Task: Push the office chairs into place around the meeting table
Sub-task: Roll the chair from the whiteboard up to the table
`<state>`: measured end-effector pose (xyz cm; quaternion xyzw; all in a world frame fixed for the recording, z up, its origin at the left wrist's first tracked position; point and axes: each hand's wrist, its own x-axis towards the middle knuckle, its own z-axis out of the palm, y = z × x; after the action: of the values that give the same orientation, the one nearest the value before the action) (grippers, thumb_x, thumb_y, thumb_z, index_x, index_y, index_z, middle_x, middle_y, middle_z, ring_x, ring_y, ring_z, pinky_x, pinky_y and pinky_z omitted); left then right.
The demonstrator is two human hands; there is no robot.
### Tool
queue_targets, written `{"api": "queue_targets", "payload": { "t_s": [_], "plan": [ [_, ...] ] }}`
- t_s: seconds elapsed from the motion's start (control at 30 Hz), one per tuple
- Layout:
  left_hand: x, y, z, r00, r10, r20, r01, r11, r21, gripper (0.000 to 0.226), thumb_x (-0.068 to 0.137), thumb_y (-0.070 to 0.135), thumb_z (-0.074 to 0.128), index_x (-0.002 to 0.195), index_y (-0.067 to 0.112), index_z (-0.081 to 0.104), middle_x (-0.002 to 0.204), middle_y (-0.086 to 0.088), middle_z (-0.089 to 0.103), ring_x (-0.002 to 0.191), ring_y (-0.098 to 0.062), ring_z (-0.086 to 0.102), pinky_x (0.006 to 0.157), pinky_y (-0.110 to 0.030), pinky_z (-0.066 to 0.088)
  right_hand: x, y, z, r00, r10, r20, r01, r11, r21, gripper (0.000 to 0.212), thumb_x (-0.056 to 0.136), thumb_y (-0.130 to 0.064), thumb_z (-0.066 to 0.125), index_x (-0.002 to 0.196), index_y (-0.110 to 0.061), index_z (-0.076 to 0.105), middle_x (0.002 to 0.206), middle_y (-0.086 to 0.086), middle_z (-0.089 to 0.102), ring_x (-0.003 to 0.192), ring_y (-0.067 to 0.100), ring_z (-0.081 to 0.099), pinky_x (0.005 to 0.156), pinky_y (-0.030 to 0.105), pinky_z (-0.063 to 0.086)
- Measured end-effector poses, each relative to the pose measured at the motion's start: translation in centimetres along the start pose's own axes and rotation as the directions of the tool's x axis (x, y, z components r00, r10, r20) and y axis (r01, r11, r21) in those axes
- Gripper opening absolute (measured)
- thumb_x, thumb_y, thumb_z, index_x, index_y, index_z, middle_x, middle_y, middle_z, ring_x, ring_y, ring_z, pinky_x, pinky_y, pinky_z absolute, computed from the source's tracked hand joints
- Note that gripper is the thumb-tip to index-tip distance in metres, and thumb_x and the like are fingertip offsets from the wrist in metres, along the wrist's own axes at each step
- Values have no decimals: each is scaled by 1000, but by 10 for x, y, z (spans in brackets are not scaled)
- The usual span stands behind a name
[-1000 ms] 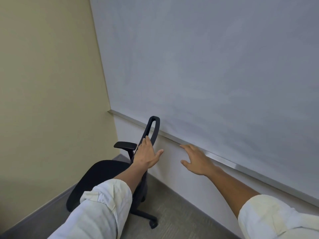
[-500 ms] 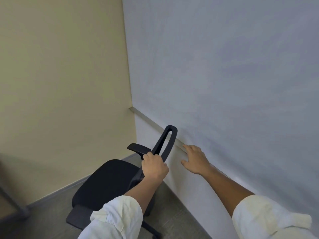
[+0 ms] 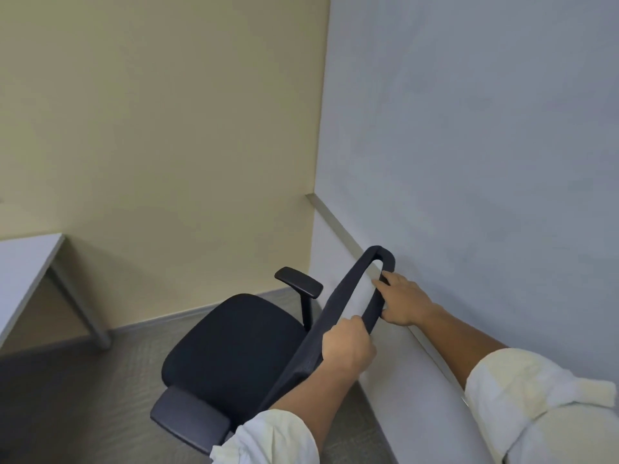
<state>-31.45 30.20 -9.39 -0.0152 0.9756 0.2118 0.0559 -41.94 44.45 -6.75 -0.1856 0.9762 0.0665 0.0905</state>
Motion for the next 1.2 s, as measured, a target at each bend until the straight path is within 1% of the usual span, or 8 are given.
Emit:
{"api": "queue_targets", "payload": {
  "t_s": [0.13,0.23,0.37,0.47,0.57,0.7,0.97,1.2],
  "plan": [
    [3,10,2,990,-137,-21,137,990,17,59,94,67,45,102,11,62,93,-9,69,82,-28,68,62,-34,43,30,15,5,997,-58,-43,49,982,-182,51,88,-33,61,136,-29,45,160,13,17,149,36,1,116,61,3],
    [-1,8,-2,969,-248,-16,248,964,90,77,83,85,39,82,12,60,73,-5,63,63,-25,59,55,-34,40,48,27,3,988,-143,-64,118,947,-300,46,83,-41,59,127,-28,52,149,11,39,145,33,18,116,58,7],
    [-28,0,-3,920,-383,-83,391,912,125,91,66,100,31,74,13,56,65,-3,53,56,-25,50,55,-35,36,68,40,-4,897,-439,-57,403,864,-302,18,72,-41,50,85,-31,57,93,-5,64,103,21,55,102,37,35],
    [-54,-8,-2,892,-419,-172,444,883,153,93,59,104,29,66,15,51,61,-2,52,52,-22,48,53,-35,36,63,37,7,856,-513,-67,463,817,-344,11,70,-42,48,66,-33,53,66,-12,60,74,10,58,102,33,32],
    [-70,-11,-9,881,-425,-210,460,872,166,98,50,108,23,64,15,51,61,-2,55,53,-22,52,53,-34,37,58,26,7,818,-567,-91,495,777,-389,16,73,-42,51,69,-29,60,66,-9,64,67,11,60,78,29,41],
    [-89,-12,-1,873,-440,-212,481,851,210,98,50,108,21,64,15,48,60,-1,53,54,-22,51,55,-35,38,48,23,18,793,-606,-68,567,773,-283,16,71,-39,55,61,-28,56,55,-8,57,50,11,54,42,26,33],
    [-104,-18,-1,847,-477,-236,527,815,241,95,51,109,22,64,18,46,58,3,48,50,-19,43,54,-36,35,54,8,17,677,-729,-102,667,666,-335,20,63,-42,52,54,-27,43,49,-7,44,50,16,44,43,28,20],
    [-116,-43,-12,801,-525,-288,592,765,254,97,47,110,20,61,18,46,57,4,47,48,-16,42,56,-35,37,65,-28,15,592,-792,-149,735,606,-304,20,63,-44,50,54,-26,47,51,-7,47,57,20,57,47,30,27]
  ]
}}
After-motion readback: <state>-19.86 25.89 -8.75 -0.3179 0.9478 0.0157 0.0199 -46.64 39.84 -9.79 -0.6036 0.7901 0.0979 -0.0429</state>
